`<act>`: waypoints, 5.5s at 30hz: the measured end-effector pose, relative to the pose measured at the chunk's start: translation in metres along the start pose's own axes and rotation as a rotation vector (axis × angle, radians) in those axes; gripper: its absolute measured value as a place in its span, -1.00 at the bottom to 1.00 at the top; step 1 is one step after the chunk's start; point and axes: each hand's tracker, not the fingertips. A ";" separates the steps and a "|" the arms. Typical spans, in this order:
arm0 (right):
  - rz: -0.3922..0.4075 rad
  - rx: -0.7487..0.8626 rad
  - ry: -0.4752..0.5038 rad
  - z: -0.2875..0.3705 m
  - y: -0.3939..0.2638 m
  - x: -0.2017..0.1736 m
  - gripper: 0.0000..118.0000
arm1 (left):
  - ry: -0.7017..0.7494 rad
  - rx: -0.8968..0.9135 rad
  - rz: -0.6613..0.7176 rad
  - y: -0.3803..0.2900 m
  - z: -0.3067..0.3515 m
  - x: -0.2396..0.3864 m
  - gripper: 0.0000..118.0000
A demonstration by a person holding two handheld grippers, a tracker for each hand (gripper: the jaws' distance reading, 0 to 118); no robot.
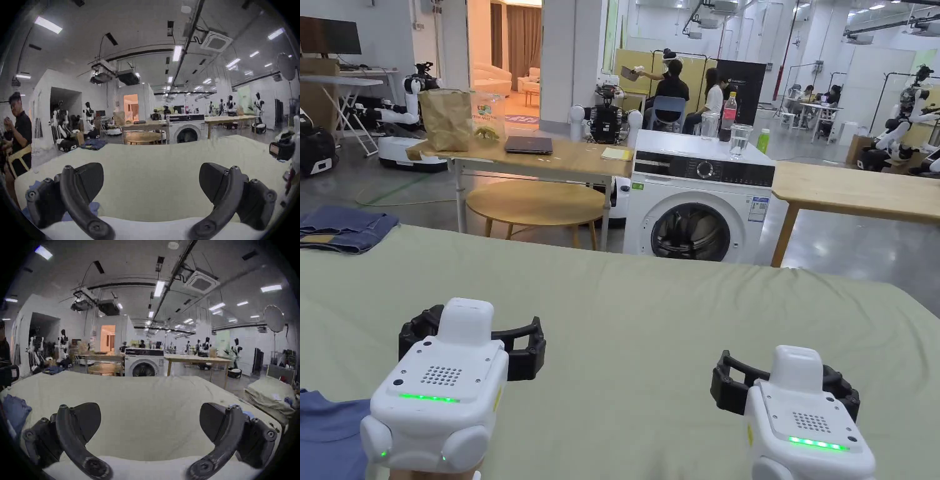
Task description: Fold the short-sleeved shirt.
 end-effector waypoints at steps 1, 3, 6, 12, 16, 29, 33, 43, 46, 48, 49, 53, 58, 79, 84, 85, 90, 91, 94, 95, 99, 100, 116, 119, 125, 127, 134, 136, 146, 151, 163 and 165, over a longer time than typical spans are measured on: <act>0.004 0.010 0.000 0.002 0.001 -0.002 1.00 | -0.011 -0.003 0.007 0.001 0.001 -0.002 0.86; 0.014 0.034 -0.004 0.005 0.002 -0.005 1.00 | -0.016 -0.005 0.011 0.001 0.001 -0.002 0.58; 0.030 0.051 0.005 0.009 0.004 -0.009 0.84 | -0.015 -0.027 0.007 0.001 0.000 -0.005 0.32; 0.004 0.054 -0.022 0.010 0.008 -0.011 -0.69 | -0.014 -0.023 0.008 0.000 0.003 -0.006 -0.70; -0.066 0.026 -0.019 0.010 0.007 -0.003 -1.00 | 0.004 0.003 -0.005 -0.002 0.009 -0.005 -1.00; -0.039 0.018 0.053 0.015 0.013 -0.029 -1.00 | 0.027 -0.028 0.029 0.008 0.018 -0.029 -1.00; -0.036 0.012 0.108 0.015 0.013 -0.052 -1.00 | 0.053 -0.057 0.002 0.005 0.028 -0.054 -1.00; -0.018 -0.011 0.240 0.021 0.006 -0.116 -1.00 | 0.215 -0.193 0.017 0.000 0.070 -0.148 -1.00; -0.014 -0.020 0.273 0.022 0.005 -0.129 -1.00 | 0.226 -0.271 0.064 -0.007 0.079 -0.172 -1.00; -0.007 -0.028 0.293 0.022 0.004 -0.136 -1.00 | 0.235 -0.328 0.088 -0.014 0.082 -0.185 -1.00; -0.001 -0.031 0.297 0.022 0.003 -0.141 -1.00 | 0.232 -0.365 0.103 -0.017 0.082 -0.191 -1.00; 0.018 -0.055 0.327 0.021 -0.002 -0.151 -1.00 | 0.213 -0.470 0.180 -0.031 0.081 -0.211 -1.00; 0.038 -0.070 0.340 0.022 -0.005 -0.157 -1.00 | 0.174 -0.645 0.245 -0.049 0.065 -0.230 -0.63; 0.111 -0.115 0.321 0.020 -0.025 -0.150 -1.00 | 0.115 -0.921 0.044 -0.133 -0.010 -0.161 -0.15; 0.112 -0.127 0.317 0.019 -0.029 -0.145 -1.00 | 0.134 -0.921 0.108 -0.127 -0.008 -0.173 -1.00; 0.111 -0.127 0.316 0.020 -0.029 -0.143 -1.00 | 0.128 -0.915 0.171 -0.125 -0.006 -0.178 -1.00; 0.100 -0.115 0.300 0.021 -0.025 -0.130 -1.00 | 0.124 -0.778 0.191 -0.098 0.008 -0.185 -1.00; 0.095 -0.113 0.294 0.021 -0.024 -0.127 -1.00 | 0.123 -0.749 0.199 -0.088 0.010 -0.187 -1.00; 0.088 -0.102 0.276 0.021 -0.019 -0.116 -1.00 | 0.123 -0.659 0.259 -0.058 0.014 -0.196 -1.00; 0.084 -0.096 0.271 0.021 -0.017 -0.112 -1.00 | 0.111 -0.635 0.269 -0.045 0.015 -0.198 -1.00; 0.068 -0.080 0.249 0.021 -0.009 -0.098 -1.00 | 0.070 -0.501 0.261 0.009 0.019 -0.195 -1.00; 0.067 -0.076 0.242 0.021 -0.007 -0.094 -1.00 | 0.038 -0.481 0.259 0.026 0.018 -0.190 -1.00; 0.009 -0.002 0.049 0.043 0.025 0.016 -1.00 | -0.510 -0.289 0.141 0.184 -0.031 0.060 -1.00; 0.010 0.013 -0.023 0.054 0.027 0.048 -1.00 | -0.653 -0.326 0.113 0.177 -0.037 0.127 -1.00; -0.003 -0.001 -0.156 0.078 0.020 0.110 -1.00 | -0.858 -0.436 0.070 0.130 -0.020 0.230 -1.00; -0.003 -0.012 -0.188 0.085 0.015 0.128 -1.00 | -0.887 -0.498 0.077 0.107 -0.016 0.247 -1.00; 0.000 -0.060 -0.235 0.095 0.002 0.156 -1.00 | -0.933 -0.642 0.075 0.042 -0.002 0.269 -1.00; -0.003 -0.066 -0.230 0.094 0.002 0.155 -1.00 | -0.927 -0.655 0.103 0.037 -0.004 0.263 -0.60; -0.005 -0.047 -0.095 0.085 0.020 0.109 -1.00 | -0.693 -0.446 0.178 0.057 0.008 0.158 0.06; 0.022 -0.032 -0.015 0.073 0.019 0.067 -1.00 | -0.401 -0.312 0.105 0.043 0.033 0.093 -1.00; 0.011 -0.057 0.132 0.048 0.013 -0.002 -1.00 | -0.142 -0.491 0.230 -0.005 0.008 -0.041 -1.00; 0.008 -0.067 0.140 0.044 0.011 -0.004 -1.00 | -0.144 -0.564 0.256 -0.014 -0.015 -0.058 -1.00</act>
